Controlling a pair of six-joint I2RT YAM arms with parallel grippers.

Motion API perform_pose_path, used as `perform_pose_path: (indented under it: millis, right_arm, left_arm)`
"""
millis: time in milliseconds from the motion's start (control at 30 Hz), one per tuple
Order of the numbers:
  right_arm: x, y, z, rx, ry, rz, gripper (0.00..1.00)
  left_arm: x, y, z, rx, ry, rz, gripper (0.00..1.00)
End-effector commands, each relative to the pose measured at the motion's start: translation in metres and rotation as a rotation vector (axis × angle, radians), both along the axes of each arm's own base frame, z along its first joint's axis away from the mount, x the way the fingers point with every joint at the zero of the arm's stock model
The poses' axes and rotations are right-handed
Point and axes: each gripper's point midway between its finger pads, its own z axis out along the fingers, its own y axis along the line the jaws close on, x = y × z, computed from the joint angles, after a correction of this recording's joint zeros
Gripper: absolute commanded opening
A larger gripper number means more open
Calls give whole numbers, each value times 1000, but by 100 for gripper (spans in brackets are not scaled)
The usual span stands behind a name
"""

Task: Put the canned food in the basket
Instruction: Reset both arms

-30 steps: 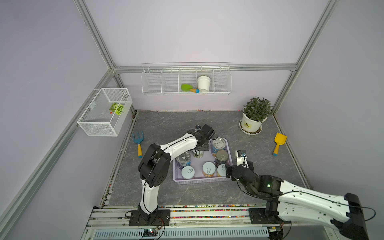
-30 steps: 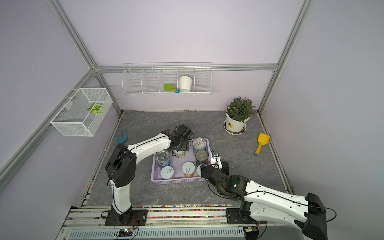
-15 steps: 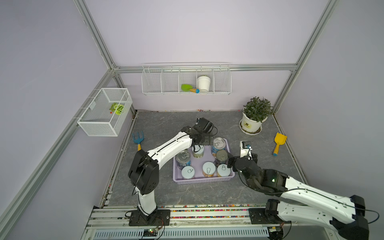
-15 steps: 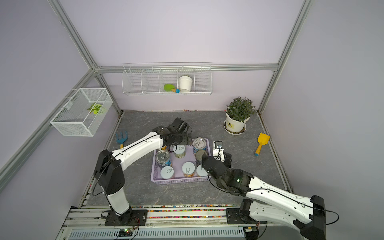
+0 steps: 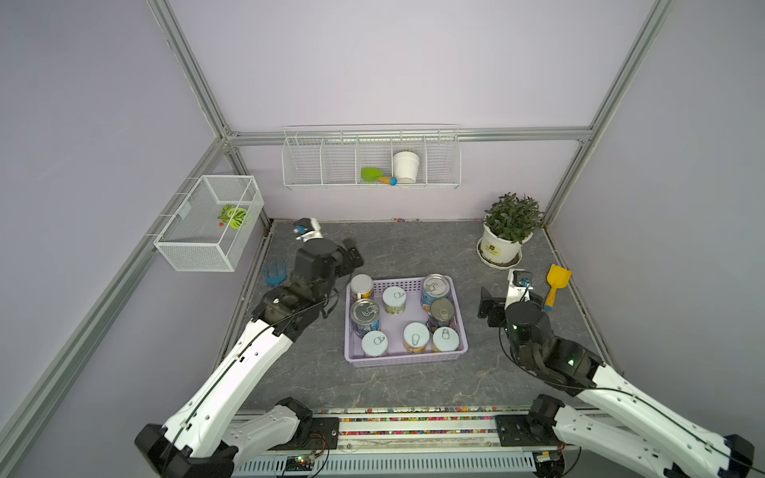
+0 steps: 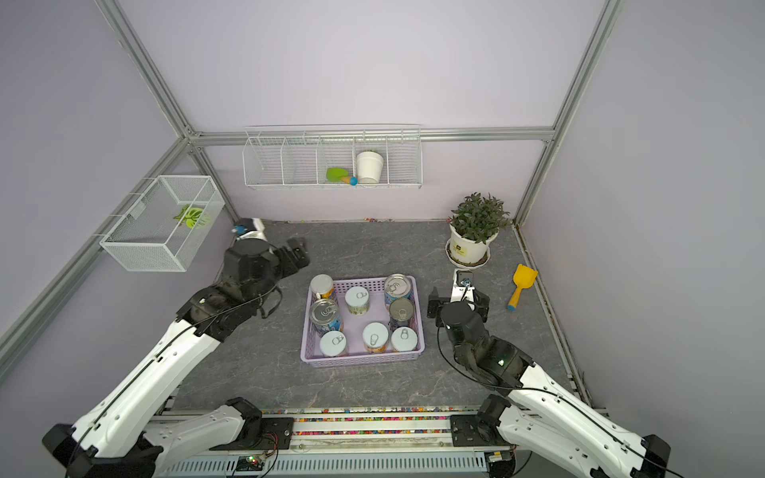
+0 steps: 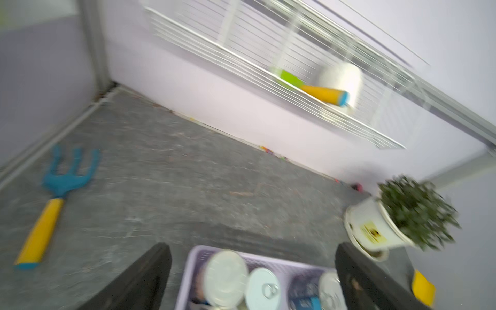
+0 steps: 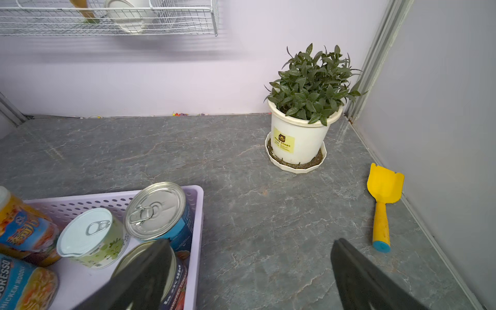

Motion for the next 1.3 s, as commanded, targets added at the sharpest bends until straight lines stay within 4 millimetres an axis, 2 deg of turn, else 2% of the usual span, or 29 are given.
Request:
perform_pose_path:
  millis: [0, 67, 100, 133, 200, 267, 300, 333, 400, 533, 633, 667, 700, 733, 767, 833, 900, 933, 967, 1000, 1033, 1067, 1100, 1133, 1167, 1200, 1267]
  right_arm:
    - [18, -20, -11, -224, -119, -89, 95]
    - [23, -34, -27, -279, -86, -111, 95]
    - [25, -45, -37, -277, -59, -133, 95]
    - [26, -58, -50, -259, -34, -165, 95]
    - [26, -86, -82, -165, 17, -234, 95]
    - [25, -101, -111, -63, 39, -242, 94]
    - [26, -108, -118, -41, 9, -253, 93]
    - [25, -118, -116, -47, -20, -296, 94]
    - [26, -121, -118, -54, 33, -312, 96]
    - [39, -122, -117, -104, 29, -311, 97]
    - [52, -132, -117, -153, 40, -389, 98]
    - [58, -131, -116, -165, 32, -392, 98]
    - [64, -131, -116, -175, 19, -392, 98]
    - [71, -129, -116, -187, 4, -385, 98]
    - [77, -128, -114, -193, -12, -377, 98]
    - [94, -131, -120, -214, 26, -398, 98]
    - [110, -132, -128, -244, 136, -423, 97]
    - [115, -129, -134, -250, 179, -400, 95]
    - [118, -124, -135, -239, 181, -372, 94]
    - [120, -116, -133, -170, 130, -326, 94]
    - [115, -100, -146, -134, 66, -173, 98]
    - [108, -107, -146, -102, -8, -205, 98]
    - [106, -118, -147, -80, -50, -255, 98]
    - [115, -115, -146, -86, -51, -229, 98]
    - [122, -111, -153, -85, 44, -208, 98]
    - [120, -114, -161, -50, 130, -197, 98]
    - [124, -116, -159, -28, 57, -167, 98]
  left_arm:
    - [-10, 56, -40, 104, 23, 191, 100]
    - [-27, 94, -54, 206, 13, 352, 100]
    - [-40, 112, -62, 196, 12, 463, 100]
    - [-48, 120, -65, 198, -11, 501, 100]
    - [-49, 119, -74, 243, -54, 460, 100]
    - [-54, 117, -78, 244, -117, 421, 100]
    - [-56, 117, -82, 264, -141, 405, 100]
    - [-58, 120, -86, 278, -159, 416, 100]
    - [-59, 122, -95, 302, -175, 425, 100]
    - [-43, 118, -120, 387, -140, 395, 100]
    - [-16, 110, -159, 425, -124, 311, 100]
    - [-9, 112, -172, 425, -125, 298, 100]
    - [-3, 123, -179, 429, -145, 329, 100]
    - [3, 131, -175, 456, -163, 368, 100]
    - [13, 126, -177, 473, -153, 326, 100]
    - [39, 104, -184, 463, -120, 117, 100]
    - [52, 106, -189, 415, -121, 46, 100]
    - [50, 111, -200, 375, -153, 28, 100]
    - [49, 125, -204, 347, -205, 66, 100]
    - [48, 130, -204, 341, -253, 82, 99]
    - [51, 128, -213, 313, -161, 52, 99]
    - [57, 129, -215, 304, -104, 51, 99]
    - [62, 123, -211, 340, -154, 29, 99]
    - [61, 123, -211, 346, -175, 36, 99]
    - [61, 122, -213, 342, -153, 29, 99]
    - [63, 123, -217, 331, -108, 24, 99]
    - [62, 123, -213, 341, -137, 26, 99]
